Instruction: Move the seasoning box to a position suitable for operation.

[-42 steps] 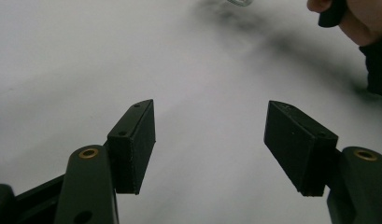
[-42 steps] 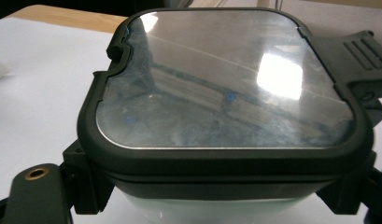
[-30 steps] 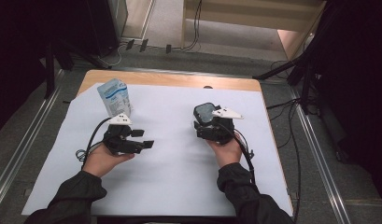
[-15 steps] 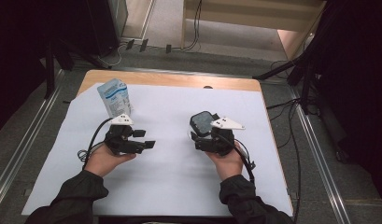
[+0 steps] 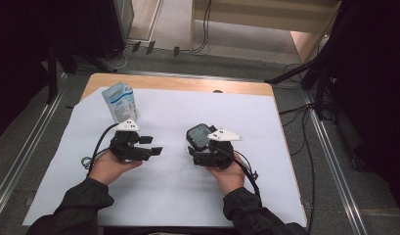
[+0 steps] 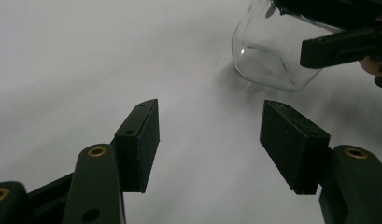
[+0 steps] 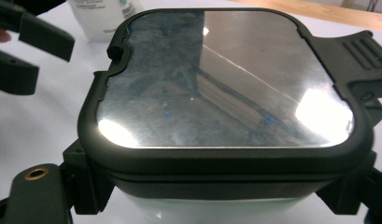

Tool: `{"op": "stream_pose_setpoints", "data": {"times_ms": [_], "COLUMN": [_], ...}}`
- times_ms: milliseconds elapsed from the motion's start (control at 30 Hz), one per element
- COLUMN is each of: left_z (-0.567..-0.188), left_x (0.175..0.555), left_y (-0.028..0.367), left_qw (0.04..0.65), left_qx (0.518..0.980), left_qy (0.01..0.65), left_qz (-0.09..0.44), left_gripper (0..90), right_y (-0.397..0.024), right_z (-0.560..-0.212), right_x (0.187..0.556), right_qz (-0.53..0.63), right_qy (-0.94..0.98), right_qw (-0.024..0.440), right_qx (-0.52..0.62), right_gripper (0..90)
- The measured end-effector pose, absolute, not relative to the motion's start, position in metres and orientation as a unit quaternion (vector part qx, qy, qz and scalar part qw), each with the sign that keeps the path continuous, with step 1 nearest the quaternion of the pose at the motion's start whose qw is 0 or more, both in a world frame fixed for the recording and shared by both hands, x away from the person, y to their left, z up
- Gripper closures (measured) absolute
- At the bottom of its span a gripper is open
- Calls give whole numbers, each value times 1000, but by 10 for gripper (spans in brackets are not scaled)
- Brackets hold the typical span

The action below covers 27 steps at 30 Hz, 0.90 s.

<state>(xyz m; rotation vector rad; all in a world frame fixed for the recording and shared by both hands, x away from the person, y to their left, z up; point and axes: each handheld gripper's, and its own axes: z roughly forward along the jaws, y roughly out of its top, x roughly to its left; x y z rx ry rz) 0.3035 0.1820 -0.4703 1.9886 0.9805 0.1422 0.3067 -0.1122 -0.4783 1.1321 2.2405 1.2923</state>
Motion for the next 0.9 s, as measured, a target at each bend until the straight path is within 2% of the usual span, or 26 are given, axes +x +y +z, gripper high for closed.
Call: {"op": "stream_pose_setpoints", "data": {"times_ms": [633, 767, 867, 900], "left_z": [-472, -472, -472, -472], "left_x": [303, 303, 303, 303], "left_y": [179, 179, 178, 178], "left_qw": [441, 445, 442, 442], "left_qx": [808, 805, 808, 808], "left_qy": [386, 388, 385, 386], "left_qz": [58, 58, 58, 59], "left_gripper": [391, 391, 391, 391], "right_y": [-84, -80, -81, -81], "right_z": [-505, -509, -511, -513], "right_x": [306, 300, 299, 299], "right_qz": [434, 435, 440, 436], "right_qy": [808, 809, 806, 809], "right_qw": [145, 171, 173, 160], "right_qx": [371, 356, 356, 359], "right_gripper": [158, 158, 155, 142]}}
